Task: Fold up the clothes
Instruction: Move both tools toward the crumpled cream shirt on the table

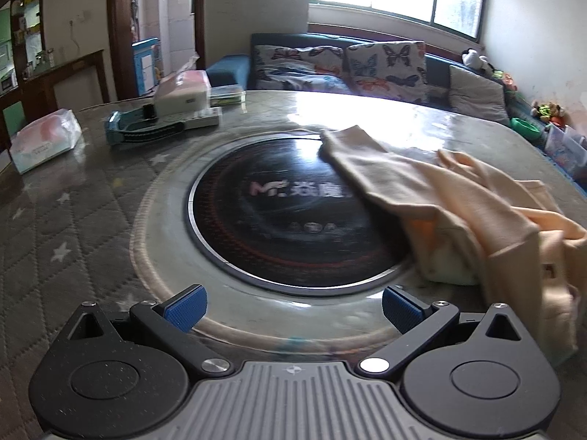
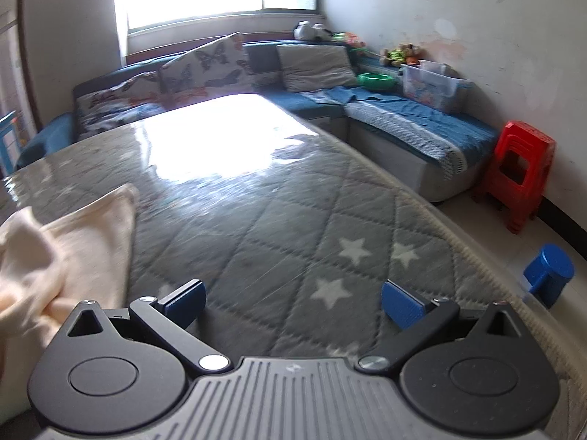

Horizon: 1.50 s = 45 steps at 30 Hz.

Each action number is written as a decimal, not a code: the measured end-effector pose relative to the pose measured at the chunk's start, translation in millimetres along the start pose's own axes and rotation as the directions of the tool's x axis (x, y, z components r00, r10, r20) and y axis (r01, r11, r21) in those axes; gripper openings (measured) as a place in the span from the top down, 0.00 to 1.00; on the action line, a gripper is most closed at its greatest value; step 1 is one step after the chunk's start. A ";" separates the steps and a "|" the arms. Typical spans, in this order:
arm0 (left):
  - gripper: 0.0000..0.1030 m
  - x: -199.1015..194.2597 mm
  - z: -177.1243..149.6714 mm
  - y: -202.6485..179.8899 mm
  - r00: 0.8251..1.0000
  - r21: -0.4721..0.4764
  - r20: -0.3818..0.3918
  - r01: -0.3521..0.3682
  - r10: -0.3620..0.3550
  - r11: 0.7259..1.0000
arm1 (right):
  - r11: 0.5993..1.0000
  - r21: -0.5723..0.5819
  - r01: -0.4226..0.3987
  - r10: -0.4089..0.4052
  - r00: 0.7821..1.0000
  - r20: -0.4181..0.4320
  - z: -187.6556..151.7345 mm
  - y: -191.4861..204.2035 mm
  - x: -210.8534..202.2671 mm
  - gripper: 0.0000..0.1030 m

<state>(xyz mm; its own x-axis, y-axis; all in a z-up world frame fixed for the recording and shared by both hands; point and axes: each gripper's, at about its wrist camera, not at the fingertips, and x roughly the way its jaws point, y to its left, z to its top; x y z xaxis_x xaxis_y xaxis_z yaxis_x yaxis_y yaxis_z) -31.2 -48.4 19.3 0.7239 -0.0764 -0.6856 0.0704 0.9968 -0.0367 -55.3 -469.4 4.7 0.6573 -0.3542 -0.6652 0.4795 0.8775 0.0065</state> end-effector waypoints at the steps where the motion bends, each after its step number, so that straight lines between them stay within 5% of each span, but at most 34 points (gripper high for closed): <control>1: 0.00 -1.9 -0.4 -4.1 1.000 0.006 0.000 0.005 -0.005 1.000 | 1.000 -0.005 -0.012 0.012 1.000 -0.003 -1.8 1.7 -2.9 0.00; 25: 0.00 -33.4 -14.5 -56.8 0.998 0.060 -0.021 0.068 -0.067 0.996 | 0.972 -0.119 -0.202 0.198 0.979 -0.048 -39.9 14.5 -83.3 0.00; 45: 0.00 -46.2 -21.2 -76.8 0.995 0.099 -0.016 0.102 -0.101 0.990 | 0.950 -0.181 -0.255 0.249 0.967 -0.052 -56.1 28.0 -102.6 0.00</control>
<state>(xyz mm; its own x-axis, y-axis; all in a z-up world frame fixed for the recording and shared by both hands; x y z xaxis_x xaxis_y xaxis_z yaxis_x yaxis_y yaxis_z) -84.5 -120.9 38.4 0.7023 -0.1763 -0.6897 0.2119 0.9767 -0.0340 -142.0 -390.3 31.3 0.7248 -0.1067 -0.6806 0.1828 0.9823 0.0407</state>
